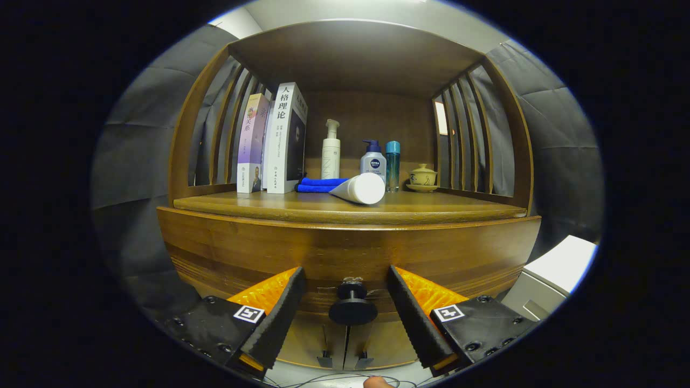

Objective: Pull open the drawer, take out the items inside it, and place them on the countertop above the cabinet.

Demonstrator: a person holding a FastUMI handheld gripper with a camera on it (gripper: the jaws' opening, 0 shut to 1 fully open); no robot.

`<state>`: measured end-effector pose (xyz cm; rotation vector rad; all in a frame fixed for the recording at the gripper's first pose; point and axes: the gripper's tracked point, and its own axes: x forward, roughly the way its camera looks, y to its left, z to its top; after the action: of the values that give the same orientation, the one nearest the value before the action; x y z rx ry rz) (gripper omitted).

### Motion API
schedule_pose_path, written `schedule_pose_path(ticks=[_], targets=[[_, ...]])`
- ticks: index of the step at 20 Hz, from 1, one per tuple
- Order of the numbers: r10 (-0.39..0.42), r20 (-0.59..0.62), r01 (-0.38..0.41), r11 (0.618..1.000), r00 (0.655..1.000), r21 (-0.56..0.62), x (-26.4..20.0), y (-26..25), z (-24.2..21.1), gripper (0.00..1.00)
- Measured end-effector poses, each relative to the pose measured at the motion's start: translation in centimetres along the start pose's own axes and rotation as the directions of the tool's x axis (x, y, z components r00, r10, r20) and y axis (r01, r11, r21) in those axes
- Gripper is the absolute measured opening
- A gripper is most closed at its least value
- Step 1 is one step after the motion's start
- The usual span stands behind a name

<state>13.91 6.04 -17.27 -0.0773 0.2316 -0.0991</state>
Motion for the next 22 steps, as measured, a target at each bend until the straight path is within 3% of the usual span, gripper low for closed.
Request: schedule_pose_path(ticks=[7, 10, 14, 22], targets=[[0.000, 0.000, 0.000, 1.000, 1.000, 0.004, 1.4, 0.7, -0.2, 0.98], [0.043, -0.019, -0.042, 0.998, 0.999, 0.036, 1.0, 1.4, -0.5, 0.98], [0.047, 0.020, -0.048, 0.997, 0.999, 0.059, -2.2, 0.3, 1.7, 0.98], [0.080, 0.172, -0.090, 0.995, 0.982, 0.048, -12.8, -2.9, 9.6, 0.98]])
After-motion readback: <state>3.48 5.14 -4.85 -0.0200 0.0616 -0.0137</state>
